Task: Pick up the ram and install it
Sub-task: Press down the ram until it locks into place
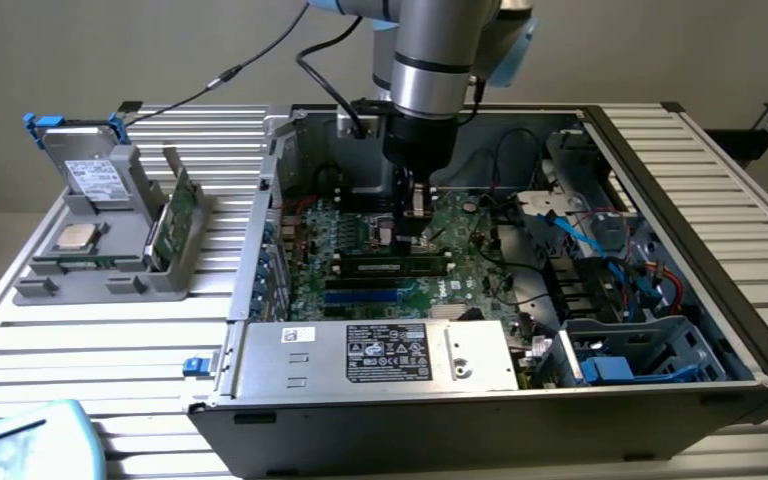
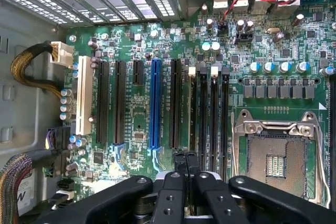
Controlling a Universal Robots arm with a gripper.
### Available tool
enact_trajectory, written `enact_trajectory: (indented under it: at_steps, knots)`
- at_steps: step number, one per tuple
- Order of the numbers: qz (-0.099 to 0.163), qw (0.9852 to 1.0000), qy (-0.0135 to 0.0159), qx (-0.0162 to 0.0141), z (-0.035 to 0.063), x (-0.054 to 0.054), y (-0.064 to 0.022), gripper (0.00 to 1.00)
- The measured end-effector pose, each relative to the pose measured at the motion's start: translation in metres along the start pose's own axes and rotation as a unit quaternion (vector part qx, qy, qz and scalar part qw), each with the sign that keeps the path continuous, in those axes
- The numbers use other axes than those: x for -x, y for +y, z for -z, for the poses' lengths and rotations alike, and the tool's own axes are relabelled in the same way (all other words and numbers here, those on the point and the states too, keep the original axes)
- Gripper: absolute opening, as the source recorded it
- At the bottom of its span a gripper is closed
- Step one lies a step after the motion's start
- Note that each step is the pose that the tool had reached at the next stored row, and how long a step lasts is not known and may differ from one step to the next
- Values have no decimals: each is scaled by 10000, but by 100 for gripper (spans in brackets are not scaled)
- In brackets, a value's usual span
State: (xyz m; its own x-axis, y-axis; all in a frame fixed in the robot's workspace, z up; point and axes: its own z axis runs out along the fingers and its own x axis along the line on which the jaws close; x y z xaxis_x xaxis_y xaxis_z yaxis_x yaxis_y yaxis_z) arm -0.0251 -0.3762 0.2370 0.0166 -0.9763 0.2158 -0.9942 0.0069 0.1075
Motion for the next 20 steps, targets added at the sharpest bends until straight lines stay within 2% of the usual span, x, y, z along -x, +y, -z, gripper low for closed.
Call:
enact_trajectory:
  at_steps: [3,7,9,12,13,14,15,20]
  knots:
    - [79,10000,11,-34,9,-2,8,11]
    - [230,9997,27,-128,17,-3,9,11]
    - [265,9995,34,-192,18,-4,12,11]
    - [256,9991,38,-343,16,-4,23,11]
    - [251,9989,38,-382,16,-3,27,11]
    - [248,9989,34,-407,15,-3,36,11]
    - [247,9988,27,-417,14,-2,43,11]
    - [246,9988,27,-423,14,-2,43,11]
